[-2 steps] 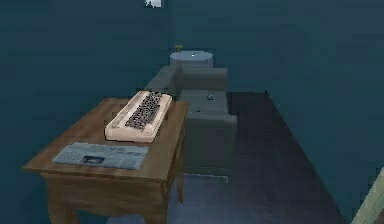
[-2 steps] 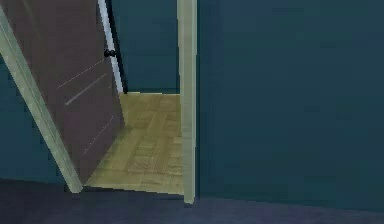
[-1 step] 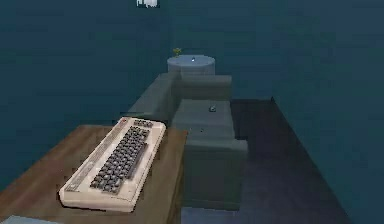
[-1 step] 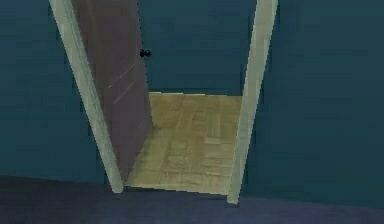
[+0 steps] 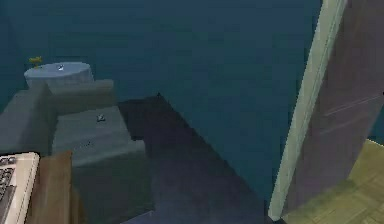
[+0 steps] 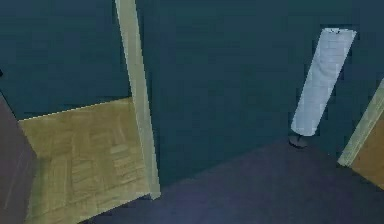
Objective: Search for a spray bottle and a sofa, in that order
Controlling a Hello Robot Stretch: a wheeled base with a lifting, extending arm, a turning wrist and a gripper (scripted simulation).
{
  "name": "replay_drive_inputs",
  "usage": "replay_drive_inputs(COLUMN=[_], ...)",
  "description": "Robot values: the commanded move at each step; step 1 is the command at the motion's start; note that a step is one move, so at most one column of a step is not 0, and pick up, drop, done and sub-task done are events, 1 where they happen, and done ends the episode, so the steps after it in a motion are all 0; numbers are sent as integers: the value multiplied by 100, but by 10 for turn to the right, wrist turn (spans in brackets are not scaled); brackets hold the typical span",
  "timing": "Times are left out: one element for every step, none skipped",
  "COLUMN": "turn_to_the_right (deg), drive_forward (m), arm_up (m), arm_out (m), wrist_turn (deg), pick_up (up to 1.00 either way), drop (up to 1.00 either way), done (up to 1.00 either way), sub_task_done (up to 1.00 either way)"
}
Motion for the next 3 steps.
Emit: replay_drive_inputs(turn_to_the_right=[0, -420, 0], drive_forward=[40, 0, 0], arm_up=[0, 0, 0], arm_out=[0, 0, 0], wrist_turn=[0, 0, 0], pick_up=[0, 0, 0], drop=[0, 0, 0], done=[0, 0, 100], sub_task_done=[0, 0, 0])
